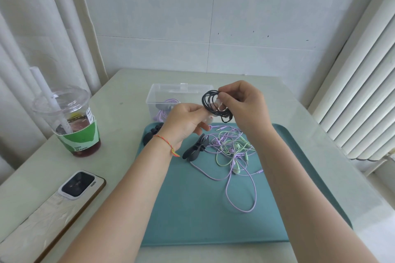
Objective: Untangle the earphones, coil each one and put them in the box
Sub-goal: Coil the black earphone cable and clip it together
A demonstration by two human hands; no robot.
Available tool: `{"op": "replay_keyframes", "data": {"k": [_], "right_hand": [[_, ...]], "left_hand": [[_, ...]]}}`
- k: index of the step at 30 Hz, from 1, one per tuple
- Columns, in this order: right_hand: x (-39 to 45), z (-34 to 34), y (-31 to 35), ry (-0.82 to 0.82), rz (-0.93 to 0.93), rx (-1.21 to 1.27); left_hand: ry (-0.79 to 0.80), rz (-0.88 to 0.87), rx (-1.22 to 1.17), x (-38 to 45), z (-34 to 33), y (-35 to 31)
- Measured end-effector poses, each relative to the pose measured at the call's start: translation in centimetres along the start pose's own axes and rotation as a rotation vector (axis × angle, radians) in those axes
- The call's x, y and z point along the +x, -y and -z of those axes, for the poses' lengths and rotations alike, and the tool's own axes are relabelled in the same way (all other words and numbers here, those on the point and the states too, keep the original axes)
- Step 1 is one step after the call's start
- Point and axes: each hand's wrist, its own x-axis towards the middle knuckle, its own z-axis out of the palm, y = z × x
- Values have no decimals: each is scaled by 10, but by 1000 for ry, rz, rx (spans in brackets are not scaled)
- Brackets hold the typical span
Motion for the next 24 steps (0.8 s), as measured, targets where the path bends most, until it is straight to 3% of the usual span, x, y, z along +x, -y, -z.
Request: {"op": "replay_keyframes", "data": {"k": [11,24], "right_hand": [[4,5,-5,-43,-14,-26],[-4,-10,-15,-140,263,-340]], "left_hand": [[183,-100,124,-6,2,-4],[290,84,-305,-7,3,-12]]}}
